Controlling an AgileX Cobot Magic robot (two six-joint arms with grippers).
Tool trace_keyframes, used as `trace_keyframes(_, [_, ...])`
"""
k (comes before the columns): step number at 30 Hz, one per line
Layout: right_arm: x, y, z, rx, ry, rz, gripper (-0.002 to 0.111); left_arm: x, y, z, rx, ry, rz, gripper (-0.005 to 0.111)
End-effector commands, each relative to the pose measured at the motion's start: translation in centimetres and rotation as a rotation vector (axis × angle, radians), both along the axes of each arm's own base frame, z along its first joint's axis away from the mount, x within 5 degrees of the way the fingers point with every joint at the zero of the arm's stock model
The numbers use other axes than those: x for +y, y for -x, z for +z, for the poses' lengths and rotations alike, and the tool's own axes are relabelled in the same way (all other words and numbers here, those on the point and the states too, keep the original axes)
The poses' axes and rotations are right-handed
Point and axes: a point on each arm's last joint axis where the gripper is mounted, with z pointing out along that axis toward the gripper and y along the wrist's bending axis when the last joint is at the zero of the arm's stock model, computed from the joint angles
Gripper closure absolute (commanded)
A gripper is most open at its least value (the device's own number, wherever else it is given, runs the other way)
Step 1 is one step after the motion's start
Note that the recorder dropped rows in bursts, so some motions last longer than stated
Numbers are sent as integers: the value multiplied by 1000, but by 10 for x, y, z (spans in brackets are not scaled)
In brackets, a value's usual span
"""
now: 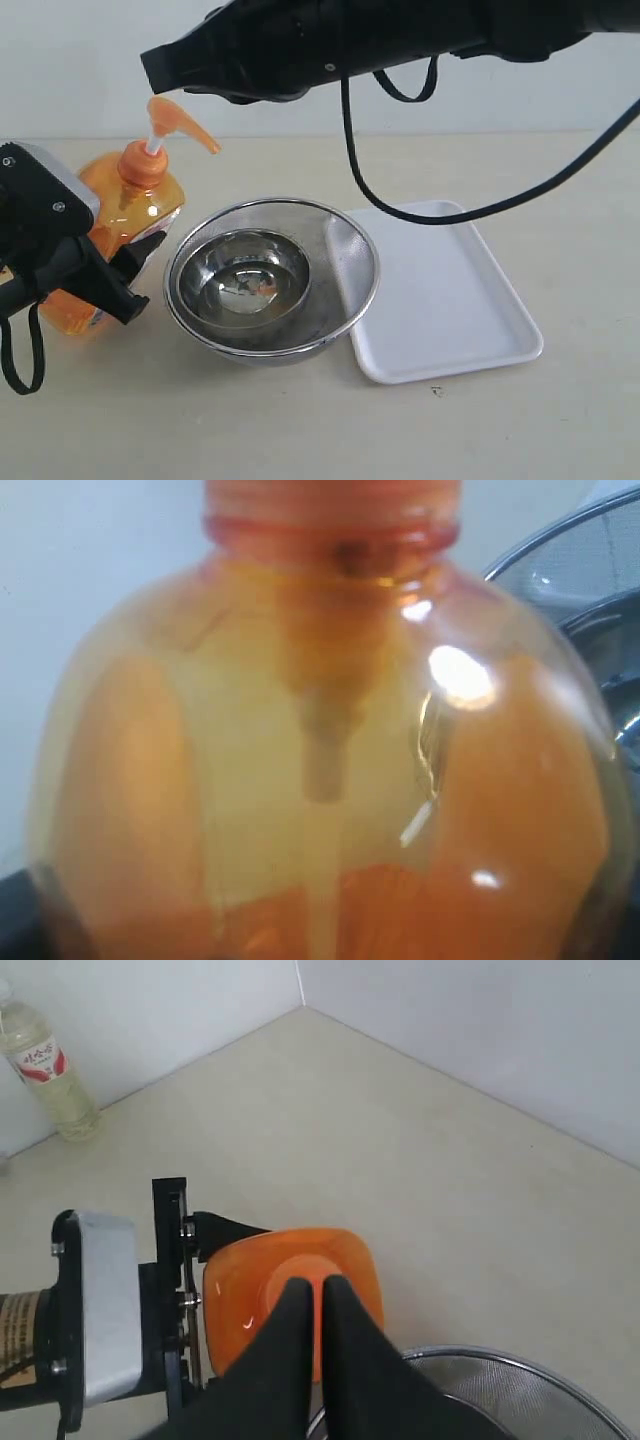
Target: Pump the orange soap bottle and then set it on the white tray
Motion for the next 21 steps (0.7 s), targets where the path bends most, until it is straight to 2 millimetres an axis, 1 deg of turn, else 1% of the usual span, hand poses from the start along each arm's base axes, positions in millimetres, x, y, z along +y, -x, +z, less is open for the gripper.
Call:
trace_keyframes(1, [3,-4,-4,3,-2,-1,108,2,2,-7,44,-5,16,102])
trace_keyframes(5, [7,-8,-4,6,-30,5,108,1,2,-7,42,-4,13,102])
trace_keyframes(12, [15,-15,-22,33,-14,14,108,1,2,-7,43,-2,14,102])
trace_keyframes(17, [18,-15,-29,54,1,40,108,1,2,-6,39,-3,9,102])
trace_keyframes(21, [20,-13,-31,72,5,70,108,1,2,-6,39,-3,9,102])
